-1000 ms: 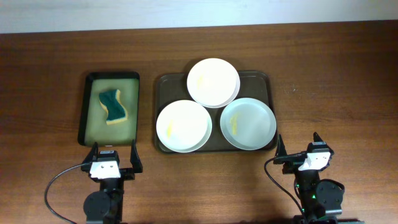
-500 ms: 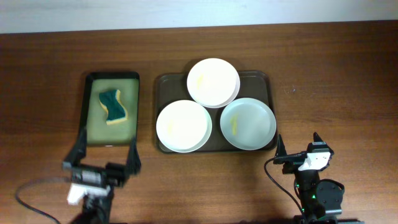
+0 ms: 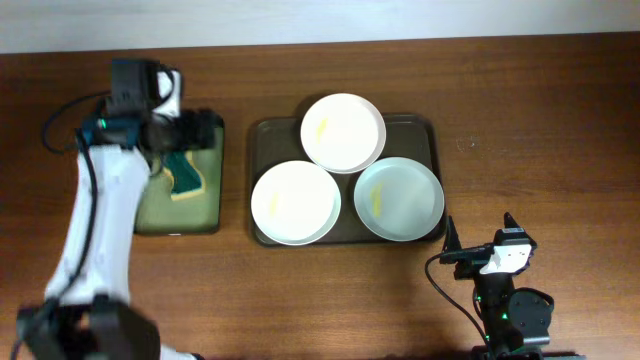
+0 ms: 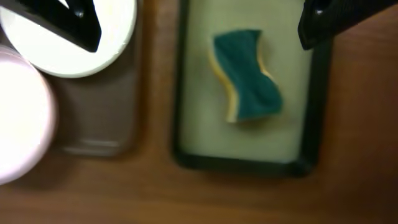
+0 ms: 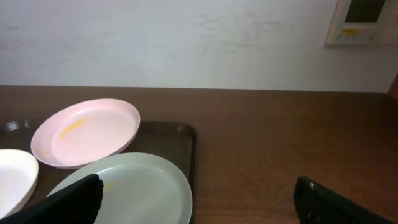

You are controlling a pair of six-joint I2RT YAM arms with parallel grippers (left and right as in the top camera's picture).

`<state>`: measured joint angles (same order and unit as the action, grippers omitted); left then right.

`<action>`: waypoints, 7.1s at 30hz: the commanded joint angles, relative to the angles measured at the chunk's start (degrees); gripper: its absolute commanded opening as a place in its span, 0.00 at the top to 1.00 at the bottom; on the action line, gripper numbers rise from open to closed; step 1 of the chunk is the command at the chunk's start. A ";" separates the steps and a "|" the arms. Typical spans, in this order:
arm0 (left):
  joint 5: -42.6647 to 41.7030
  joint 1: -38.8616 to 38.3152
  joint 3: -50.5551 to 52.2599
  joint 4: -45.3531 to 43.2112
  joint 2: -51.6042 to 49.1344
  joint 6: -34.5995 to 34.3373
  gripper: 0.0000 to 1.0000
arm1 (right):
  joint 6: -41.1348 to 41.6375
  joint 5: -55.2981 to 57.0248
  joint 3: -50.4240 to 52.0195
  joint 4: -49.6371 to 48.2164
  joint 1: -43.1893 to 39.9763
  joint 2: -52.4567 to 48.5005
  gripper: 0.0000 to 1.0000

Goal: Clean dirty plates on tray and stack at the side
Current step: 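Reach the left gripper into the soapy tray and grasp the green sponge, then lift the sponge with the left gripper out of the water, then move the sponge with the left gripper onto the white plate, then grip the white plate rim with the right gripper to hold it, then scrub the white plate with the sponge in the left gripper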

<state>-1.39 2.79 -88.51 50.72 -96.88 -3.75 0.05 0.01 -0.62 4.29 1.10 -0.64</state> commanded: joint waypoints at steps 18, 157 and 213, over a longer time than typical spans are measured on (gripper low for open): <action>1.68 4.22 -4.59 0.59 -28.50 -4.39 0.30 | 0.46 0.50 0.31 0.39 -0.37 0.33 0.02; -4.37 -21.31 21.66 -12.02 4.33 -24.44 0.08 | -10.64 -22.51 -65.96 31.12 -0.37 -42.16 0.02; -18.12 -25.55 21.88 -17.75 -8.74 -22.67 0.51 | 10.99 -14.32 -81.77 33.75 25.18 -119.12 0.94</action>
<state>-19.29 -20.69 -66.37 33.63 -104.71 -26.59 11.38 -15.22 -82.26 38.06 26.04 -119.24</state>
